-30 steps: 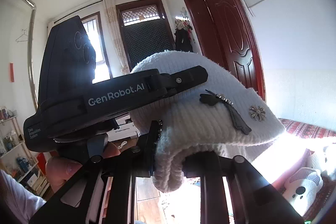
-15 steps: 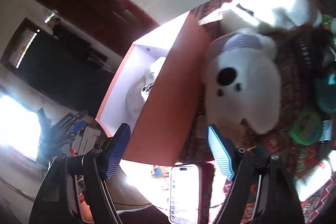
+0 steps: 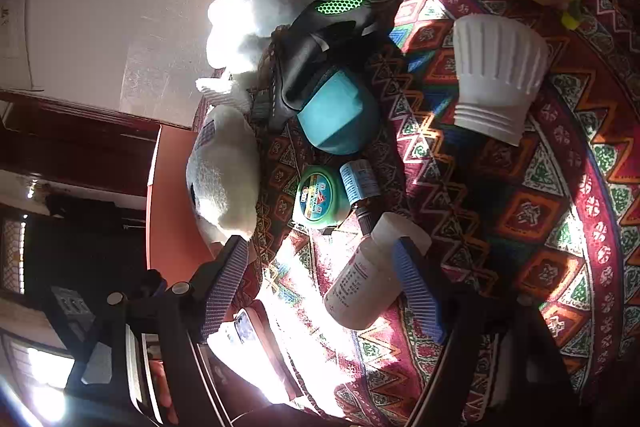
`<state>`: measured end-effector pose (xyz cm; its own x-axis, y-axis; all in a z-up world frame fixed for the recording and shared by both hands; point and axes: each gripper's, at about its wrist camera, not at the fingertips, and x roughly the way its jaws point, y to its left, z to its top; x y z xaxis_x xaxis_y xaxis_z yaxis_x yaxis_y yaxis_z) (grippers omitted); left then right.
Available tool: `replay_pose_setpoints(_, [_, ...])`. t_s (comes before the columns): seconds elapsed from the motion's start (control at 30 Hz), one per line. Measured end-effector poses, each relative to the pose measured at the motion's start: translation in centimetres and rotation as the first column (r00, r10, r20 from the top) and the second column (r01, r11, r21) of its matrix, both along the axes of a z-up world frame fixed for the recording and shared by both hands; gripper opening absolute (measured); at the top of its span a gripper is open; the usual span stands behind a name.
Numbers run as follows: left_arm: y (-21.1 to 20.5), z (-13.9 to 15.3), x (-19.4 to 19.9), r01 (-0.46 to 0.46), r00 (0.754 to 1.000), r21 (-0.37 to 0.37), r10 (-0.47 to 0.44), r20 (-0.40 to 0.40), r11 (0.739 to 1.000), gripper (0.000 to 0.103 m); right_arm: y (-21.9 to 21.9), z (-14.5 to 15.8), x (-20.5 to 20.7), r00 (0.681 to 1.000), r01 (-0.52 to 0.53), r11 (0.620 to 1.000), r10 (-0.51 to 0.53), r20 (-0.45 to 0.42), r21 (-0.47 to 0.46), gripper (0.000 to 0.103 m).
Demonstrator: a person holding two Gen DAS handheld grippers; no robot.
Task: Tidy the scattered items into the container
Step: 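Grasp the white pill bottle with the left tool while the right tool grasps the white cup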
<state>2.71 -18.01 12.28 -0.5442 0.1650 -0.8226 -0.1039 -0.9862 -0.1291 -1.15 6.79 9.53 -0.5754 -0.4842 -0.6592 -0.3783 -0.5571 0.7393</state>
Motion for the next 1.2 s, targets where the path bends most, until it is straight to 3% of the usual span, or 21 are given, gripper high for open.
replay_pose_setpoints(0.17, [8.1, -2.8, 1.3, 0.213, 0.976, -0.043, -0.211, 0.05, 0.976, 0.08, 2.9, -1.0, 2.1, 0.997, 0.074, 0.996, -0.072, 0.03, -0.055, 0.073])
replay_pose_setpoints(0.3, [12.6, -4.5, 2.2, 0.382, 0.922, -0.075, -0.375, 0.092, 0.921, 0.08, 7.0, -0.4, 3.6, 0.975, 0.22, 0.974, -0.222, 0.029, 0.043, 0.072])
replay_pose_setpoints(0.37, [14.2, -5.2, 2.4, 0.429, 0.902, -0.108, -0.418, 0.11, 0.897, 0.08, 8.7, -0.6, 3.5, 0.963, 0.263, 0.961, -0.267, 0.037, 0.087, 0.072])
replay_pose_setpoints(0.47, [15.5, -6.2, 2.0, 0.446, 0.894, -0.139, -0.433, 0.117, 0.884, 0.08, 10.5, -2.2, 1.9, 0.951, 0.292, 0.951, -0.3, 0.077, 0.104, 0.072])
replay_pose_setpoints(0.6, [15.9, -6.5, 0.7, 0.42, 0.906, -0.113, -0.408, 0.11, 0.901, 0.079, 11.0, -4.6, 0.1, 0.95, 0.291, 0.956, -0.292, 0.11, 0.028, 0.071])
replay_pose_setpoints(0.67, [16.2, -6.7, 0.2, 0.427, 0.902, -0.094, -0.416, 0.118, 0.899, 0.07, 10.9, -4.6, -0.3, 0.95, 0.294, 0.955, -0.296, 0.099, 0.034, 0.07])
replay_pose_setpoints(0.7, [16.4, -6.8, 0.2, 0.441, 0.894, -0.087, -0.428, 0.128, 0.893, 0.058, 10.9, -4.5, -0.3, 0.953, 0.288, 0.957, -0.29, 0.089, 0.036, 0.066])
replay_pose_setpoints(0.73, [16.7, -6.8, 0.2, 0.452, 0.888, -0.083, -0.439, 0.139, 0.888, 0.04, 10.8, -4.5, -0.4, 0.956, 0.28, 0.96, -0.281, 0.082, 0.031, 0.052])
replay_pose_setpoints(0.83, [17.1, -6.8, 0.5, 0.43, 0.901, -0.119, -0.416, 0.126, 0.895, 0.04, 10.6, -4.6, -0.2, 0.963, 0.266, 0.963, -0.264, 0.054, -0.035, 0.05])
replay_pose_setpoints(0.97, [15.9, -5.6, 0.7, 0.397, 0.916, -0.081, -0.39, 0.095, 0.914, 0.04, 10.0, -2.2, 0.1, 0.967, 0.254, 0.967, -0.254, -0.03, 0.0, 0.05])
replay_pose_setpoints(1.2, [9.8, 1.3, 1.2, 0.298, 0.954, 0.026, -0.297, -0.042, 0.954, 0.04, 5.8, 1.3, -0.4, 0.977, 0.162, 0.987, -0.159, -0.142, 0.007, 0.05])
